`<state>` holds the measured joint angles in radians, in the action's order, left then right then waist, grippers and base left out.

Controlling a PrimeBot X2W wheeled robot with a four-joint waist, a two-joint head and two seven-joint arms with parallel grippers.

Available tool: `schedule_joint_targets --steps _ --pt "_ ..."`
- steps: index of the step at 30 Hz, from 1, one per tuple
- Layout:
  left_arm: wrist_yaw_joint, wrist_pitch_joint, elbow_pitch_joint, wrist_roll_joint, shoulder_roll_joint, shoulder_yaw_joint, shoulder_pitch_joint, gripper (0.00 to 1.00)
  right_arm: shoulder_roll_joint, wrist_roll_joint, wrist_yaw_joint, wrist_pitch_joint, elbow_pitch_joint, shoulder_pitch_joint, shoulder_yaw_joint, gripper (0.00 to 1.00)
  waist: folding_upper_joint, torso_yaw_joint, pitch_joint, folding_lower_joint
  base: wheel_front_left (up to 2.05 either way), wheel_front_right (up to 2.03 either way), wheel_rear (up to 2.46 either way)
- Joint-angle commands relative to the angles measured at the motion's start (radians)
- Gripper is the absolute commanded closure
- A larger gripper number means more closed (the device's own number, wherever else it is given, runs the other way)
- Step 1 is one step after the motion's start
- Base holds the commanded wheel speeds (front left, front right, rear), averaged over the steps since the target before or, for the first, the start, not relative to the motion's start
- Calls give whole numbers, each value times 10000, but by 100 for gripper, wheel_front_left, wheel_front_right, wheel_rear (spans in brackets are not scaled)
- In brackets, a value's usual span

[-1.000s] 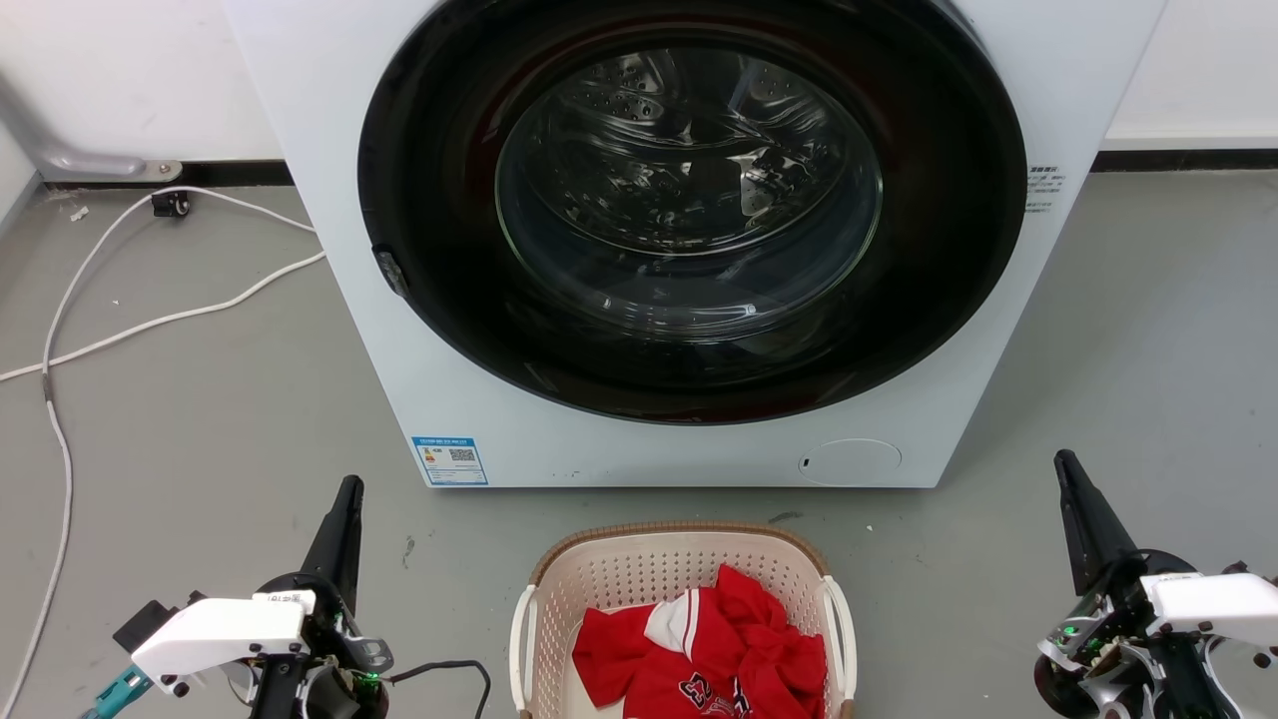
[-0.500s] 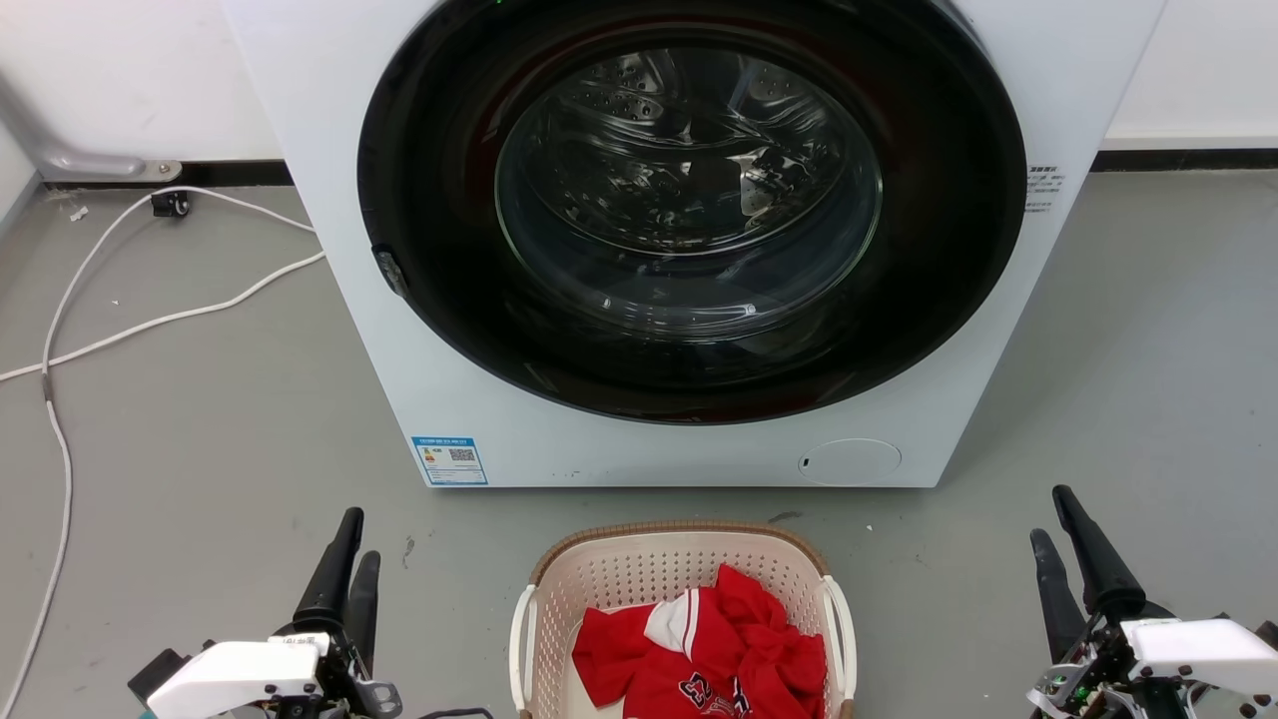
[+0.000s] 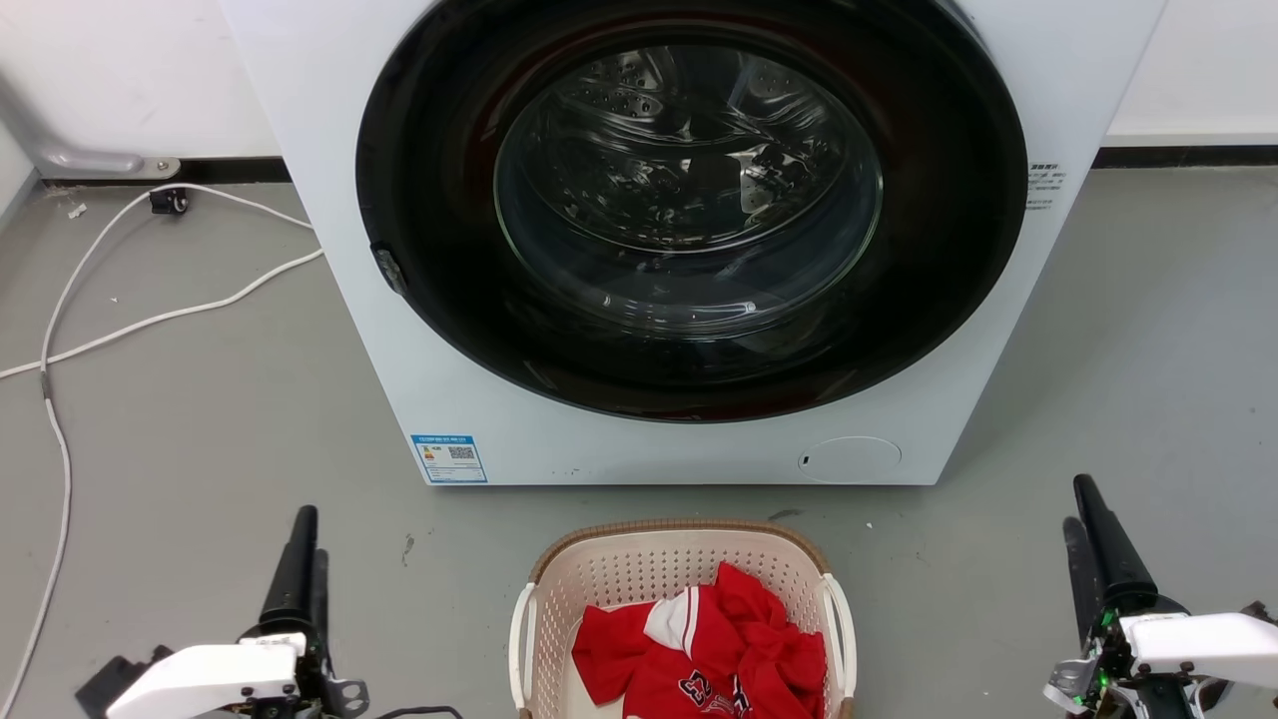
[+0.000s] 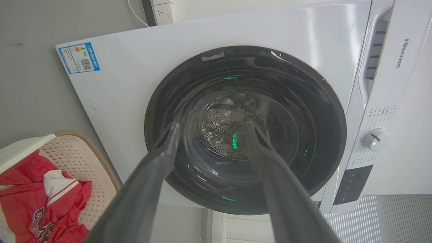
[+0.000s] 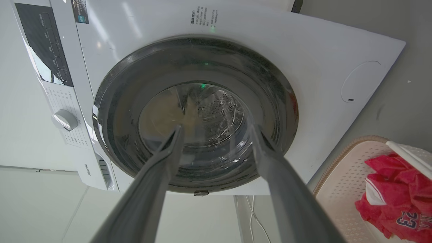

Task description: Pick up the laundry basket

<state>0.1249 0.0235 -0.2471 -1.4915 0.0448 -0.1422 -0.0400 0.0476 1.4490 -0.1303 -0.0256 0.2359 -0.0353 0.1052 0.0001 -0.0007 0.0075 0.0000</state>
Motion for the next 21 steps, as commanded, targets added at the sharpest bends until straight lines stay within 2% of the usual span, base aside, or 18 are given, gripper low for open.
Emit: schedule_joint_targets --steps 1,10,21 --pt "39 -106 220 286 37 -160 -69 0 29 -371 -3 113 -254 -59 49 0 -1 1 3 0 0 0 0" --pt "-221 -474 658 1423 42 -578 -51 0 30 -2276 -3 476 -707 -25 20 0 -1 14 32 0 0 0 0" --pt "-706 -871 1925 3399 48 -493 117 0 32 -5972 -4 882 -1799 -25 -184 0 -1 14 99 0 0 0 0"
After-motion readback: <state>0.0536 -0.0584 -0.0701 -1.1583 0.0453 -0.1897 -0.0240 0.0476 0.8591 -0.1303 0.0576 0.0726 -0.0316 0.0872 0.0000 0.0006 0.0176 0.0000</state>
